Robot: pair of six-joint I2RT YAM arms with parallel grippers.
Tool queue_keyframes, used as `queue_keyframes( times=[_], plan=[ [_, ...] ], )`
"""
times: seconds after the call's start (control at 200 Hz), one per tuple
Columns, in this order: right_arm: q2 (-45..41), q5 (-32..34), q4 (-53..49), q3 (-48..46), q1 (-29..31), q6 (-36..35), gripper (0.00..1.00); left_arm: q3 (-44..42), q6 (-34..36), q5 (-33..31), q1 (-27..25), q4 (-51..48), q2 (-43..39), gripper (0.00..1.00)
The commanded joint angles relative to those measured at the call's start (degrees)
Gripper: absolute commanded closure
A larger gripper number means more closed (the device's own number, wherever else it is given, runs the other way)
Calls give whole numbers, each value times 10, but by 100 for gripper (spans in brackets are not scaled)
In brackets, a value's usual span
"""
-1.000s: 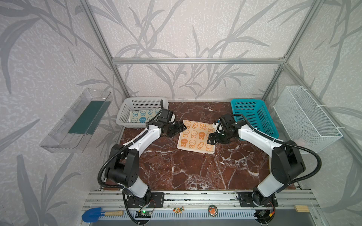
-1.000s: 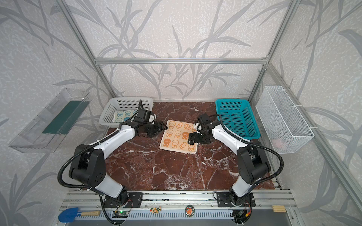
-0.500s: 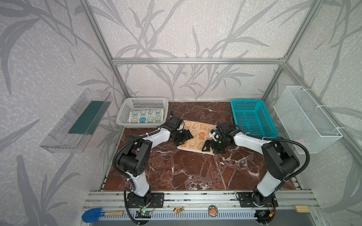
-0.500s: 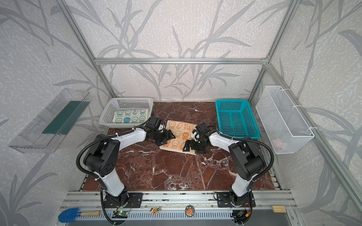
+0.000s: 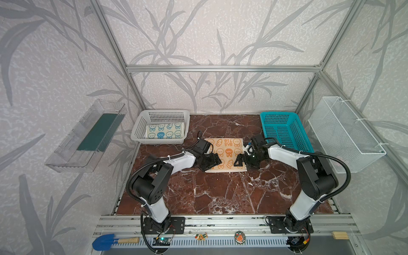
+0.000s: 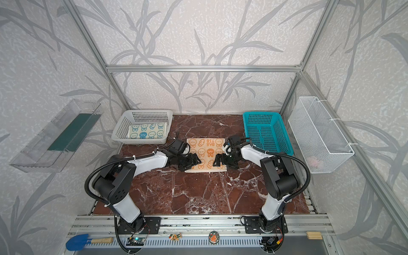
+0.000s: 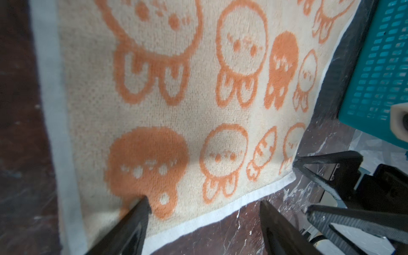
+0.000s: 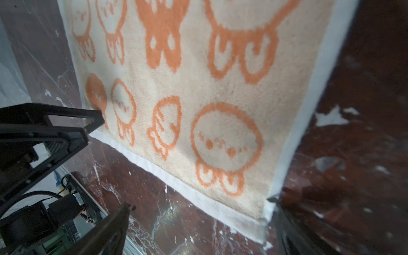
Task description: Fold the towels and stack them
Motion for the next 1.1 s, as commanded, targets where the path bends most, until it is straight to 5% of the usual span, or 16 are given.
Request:
queue_keyframes(
  times=[0.0,0.025,0.31,0.495,0.695,1.095],
  plan=[
    [-48,14,-61,43,2,-28,1,56,33,-80,3,-83,-31,7],
    [-55,19,-69,55,2,-30,1,73,44,-91,4,-102,-30,1],
    [27,18,-104,240,-31,-27,1,259,119,-156,21,-187,42,1],
    [134,-10,-81,356,-44,0,1,314,52,-36,79,-124,120,1],
    [236,-40,-49,436,-47,35,1,415,42,-11,90,-135,215,1],
    [352,-56,-50,493,-55,32,1,392,47,-20,122,-113,268,1]
  ],
)
